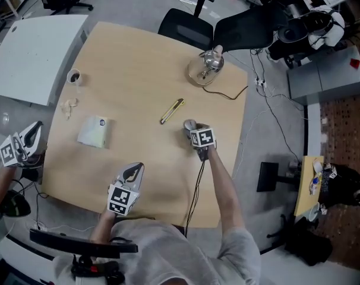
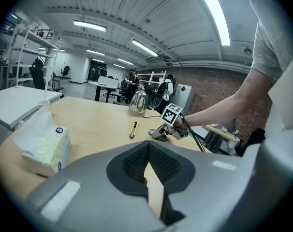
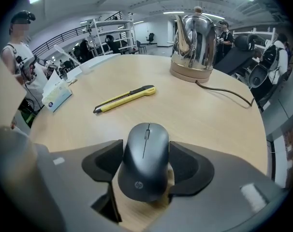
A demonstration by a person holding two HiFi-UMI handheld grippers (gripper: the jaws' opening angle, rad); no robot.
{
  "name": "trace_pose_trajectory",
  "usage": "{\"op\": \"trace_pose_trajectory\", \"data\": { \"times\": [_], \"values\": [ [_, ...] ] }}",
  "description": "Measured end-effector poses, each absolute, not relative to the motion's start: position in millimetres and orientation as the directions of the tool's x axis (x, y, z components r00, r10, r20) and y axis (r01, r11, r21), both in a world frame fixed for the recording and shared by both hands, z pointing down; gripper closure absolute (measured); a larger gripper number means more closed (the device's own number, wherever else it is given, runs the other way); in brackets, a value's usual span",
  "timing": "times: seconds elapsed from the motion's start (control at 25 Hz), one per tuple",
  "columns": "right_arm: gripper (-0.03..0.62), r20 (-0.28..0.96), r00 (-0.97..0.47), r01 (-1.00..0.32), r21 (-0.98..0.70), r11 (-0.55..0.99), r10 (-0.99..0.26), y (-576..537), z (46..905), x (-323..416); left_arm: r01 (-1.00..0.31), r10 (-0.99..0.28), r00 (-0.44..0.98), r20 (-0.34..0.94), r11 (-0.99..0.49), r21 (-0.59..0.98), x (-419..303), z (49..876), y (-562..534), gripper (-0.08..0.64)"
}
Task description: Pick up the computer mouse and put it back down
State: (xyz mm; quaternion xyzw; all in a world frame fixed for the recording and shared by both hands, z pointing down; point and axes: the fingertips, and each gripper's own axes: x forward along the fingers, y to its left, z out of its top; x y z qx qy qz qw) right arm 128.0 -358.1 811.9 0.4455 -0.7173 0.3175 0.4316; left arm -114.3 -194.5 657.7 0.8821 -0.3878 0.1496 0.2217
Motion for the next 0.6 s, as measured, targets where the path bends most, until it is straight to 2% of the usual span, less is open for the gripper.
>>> {"op": "trace_pose_trajectory", "data": {
  "times": [0.6],
  "values": [
    [0.298, 0.921, -0.2, -0.91, -0.049, 0.411, -0.334, -358.6, 817.7, 126.5, -0.754, -0.629, 0.652, 0.425, -0.599, 0.271, -119.6, 658.5, -199.6, 0.54]
  ]
}}
